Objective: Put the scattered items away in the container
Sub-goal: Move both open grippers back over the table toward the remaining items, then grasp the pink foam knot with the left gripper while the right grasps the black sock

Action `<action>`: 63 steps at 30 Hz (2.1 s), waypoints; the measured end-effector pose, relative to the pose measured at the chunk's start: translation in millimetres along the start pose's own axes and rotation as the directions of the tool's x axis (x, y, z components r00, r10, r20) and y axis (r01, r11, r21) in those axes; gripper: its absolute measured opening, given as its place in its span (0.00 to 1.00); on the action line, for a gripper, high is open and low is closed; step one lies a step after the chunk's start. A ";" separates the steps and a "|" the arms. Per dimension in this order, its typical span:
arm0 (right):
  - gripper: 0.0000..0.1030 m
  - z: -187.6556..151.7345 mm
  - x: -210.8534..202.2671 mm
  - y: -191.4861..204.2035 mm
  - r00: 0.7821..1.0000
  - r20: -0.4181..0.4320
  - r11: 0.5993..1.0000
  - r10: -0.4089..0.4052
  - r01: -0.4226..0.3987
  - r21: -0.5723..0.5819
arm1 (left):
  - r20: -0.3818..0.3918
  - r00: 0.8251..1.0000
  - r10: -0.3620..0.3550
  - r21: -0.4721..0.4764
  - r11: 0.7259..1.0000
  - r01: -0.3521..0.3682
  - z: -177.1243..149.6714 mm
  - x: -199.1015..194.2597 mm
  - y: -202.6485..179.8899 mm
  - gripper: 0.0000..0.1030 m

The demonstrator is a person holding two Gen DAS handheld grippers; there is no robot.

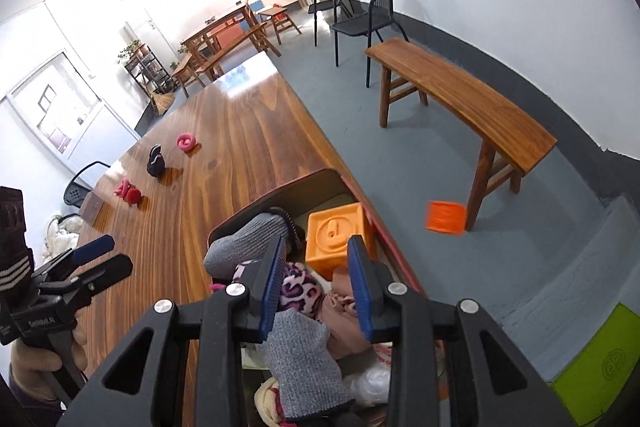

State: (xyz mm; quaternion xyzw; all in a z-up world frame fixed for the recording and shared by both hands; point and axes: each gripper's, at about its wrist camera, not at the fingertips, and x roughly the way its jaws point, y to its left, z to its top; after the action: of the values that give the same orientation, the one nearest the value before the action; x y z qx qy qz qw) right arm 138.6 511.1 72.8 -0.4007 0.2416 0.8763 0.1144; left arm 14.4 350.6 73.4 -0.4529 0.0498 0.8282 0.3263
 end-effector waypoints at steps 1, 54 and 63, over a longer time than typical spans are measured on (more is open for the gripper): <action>0.34 -0.9 2.3 2.9 1.000 -0.007 1.000 0.004 -0.004 -0.006 | 0.002 1.000 0.008 -0.010 1.000 -0.008 -0.4 -0.1 3.2 0.99; 0.34 35.0 239.9 334.4 0.952 -0.263 0.943 0.157 -0.223 -0.246 | -0.029 0.942 0.336 -0.422 0.850 -0.316 56.9 36.9 464.4 0.99; 0.34 54.3 273.8 340.1 0.959 -0.252 0.958 0.133 -0.190 -0.216 | -0.055 0.936 0.349 -0.404 0.849 -0.340 80.7 87.0 508.8 0.99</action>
State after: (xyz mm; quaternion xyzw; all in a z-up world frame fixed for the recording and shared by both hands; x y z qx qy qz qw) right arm -209.3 249.4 8.7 -0.4912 0.1785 0.8518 -0.0362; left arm -374.2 26.3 -55.9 -0.4861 -0.0468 0.8697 0.0717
